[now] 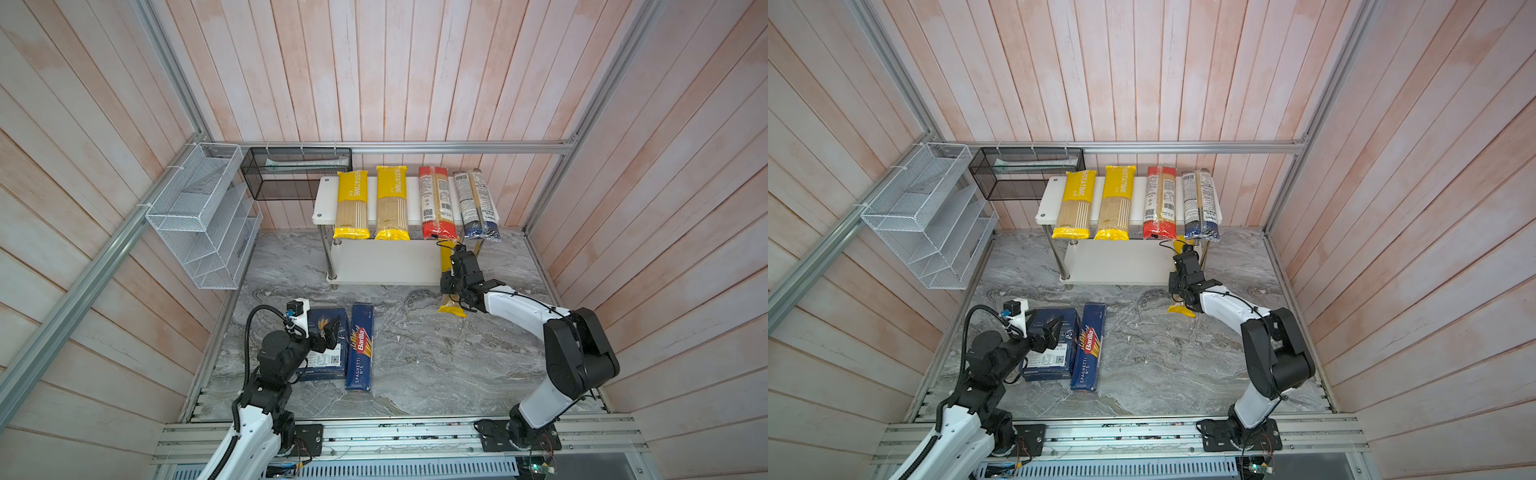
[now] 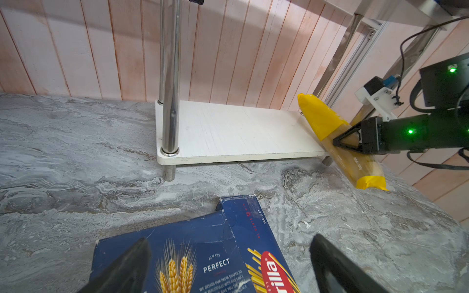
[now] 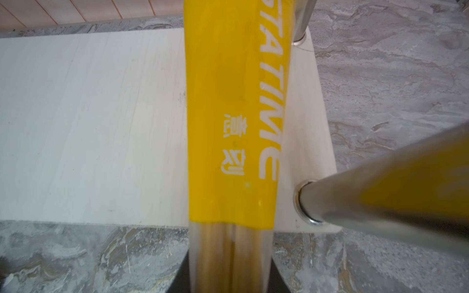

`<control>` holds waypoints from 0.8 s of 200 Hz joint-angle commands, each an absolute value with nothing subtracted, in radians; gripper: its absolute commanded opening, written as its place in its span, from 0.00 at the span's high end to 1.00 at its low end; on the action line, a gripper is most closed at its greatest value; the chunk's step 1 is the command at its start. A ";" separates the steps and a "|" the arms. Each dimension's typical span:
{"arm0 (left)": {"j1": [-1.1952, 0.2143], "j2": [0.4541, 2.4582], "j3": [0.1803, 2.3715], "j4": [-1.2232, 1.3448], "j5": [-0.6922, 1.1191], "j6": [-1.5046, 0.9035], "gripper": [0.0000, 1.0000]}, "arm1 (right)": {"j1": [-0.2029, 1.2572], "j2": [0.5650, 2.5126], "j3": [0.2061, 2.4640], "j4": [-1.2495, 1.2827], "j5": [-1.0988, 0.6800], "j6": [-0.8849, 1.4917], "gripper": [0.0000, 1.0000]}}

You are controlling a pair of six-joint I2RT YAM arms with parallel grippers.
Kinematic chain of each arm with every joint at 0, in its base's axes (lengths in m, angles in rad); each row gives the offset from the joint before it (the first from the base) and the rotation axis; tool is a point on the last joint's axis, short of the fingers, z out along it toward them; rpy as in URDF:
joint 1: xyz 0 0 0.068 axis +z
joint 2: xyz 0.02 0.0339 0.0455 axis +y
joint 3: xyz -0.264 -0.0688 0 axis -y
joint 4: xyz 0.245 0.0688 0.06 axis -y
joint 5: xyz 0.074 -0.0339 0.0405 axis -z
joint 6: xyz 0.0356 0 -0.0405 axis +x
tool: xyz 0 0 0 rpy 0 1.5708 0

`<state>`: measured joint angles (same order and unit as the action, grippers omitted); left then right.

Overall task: Arrange pasta packages on shelves
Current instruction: Place the pasta bag on the shelf.

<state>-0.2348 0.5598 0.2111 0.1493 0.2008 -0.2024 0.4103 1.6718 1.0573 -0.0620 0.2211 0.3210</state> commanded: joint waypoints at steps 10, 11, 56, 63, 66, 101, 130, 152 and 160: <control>-0.232 0.552 0.218 0.164 0.190 -0.190 0.00 | 0.392 1.684 1.157 0.035 0.230 0.300 0.95; -0.232 0.552 0.218 0.165 0.189 -0.190 0.00 | 0.392 1.685 1.159 0.034 0.230 0.300 0.95; -0.232 0.552 0.218 0.165 0.190 -0.189 0.00 | 0.375 1.737 1.214 0.024 0.218 0.302 0.91; -0.232 0.554 0.218 0.164 0.190 -0.189 0.00 | 0.372 1.745 1.222 0.021 0.217 0.302 0.90; -0.232 0.553 0.219 0.164 0.190 -0.190 0.00 | 0.372 1.748 1.224 0.020 0.216 0.302 0.89; -0.232 0.552 0.218 0.164 0.190 -0.190 0.00 | 0.361 1.785 1.252 0.000 0.194 0.306 0.78; -0.232 0.552 0.218 0.165 0.192 -0.190 0.00 | 0.357 1.786 1.250 -0.008 0.194 0.320 0.73; -0.232 0.551 0.218 0.164 0.192 -0.189 0.00 | 0.355 1.778 1.247 -0.012 0.192 0.325 0.65; -0.231 0.550 0.219 0.163 0.190 -0.190 0.00 | 0.356 1.778 1.247 -0.015 0.192 0.327 0.63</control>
<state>-0.2348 0.5598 0.2111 0.1493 0.2008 -0.2020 0.3611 1.7916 1.1984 -0.0723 0.1848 0.3172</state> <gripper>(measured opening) 0.998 0.339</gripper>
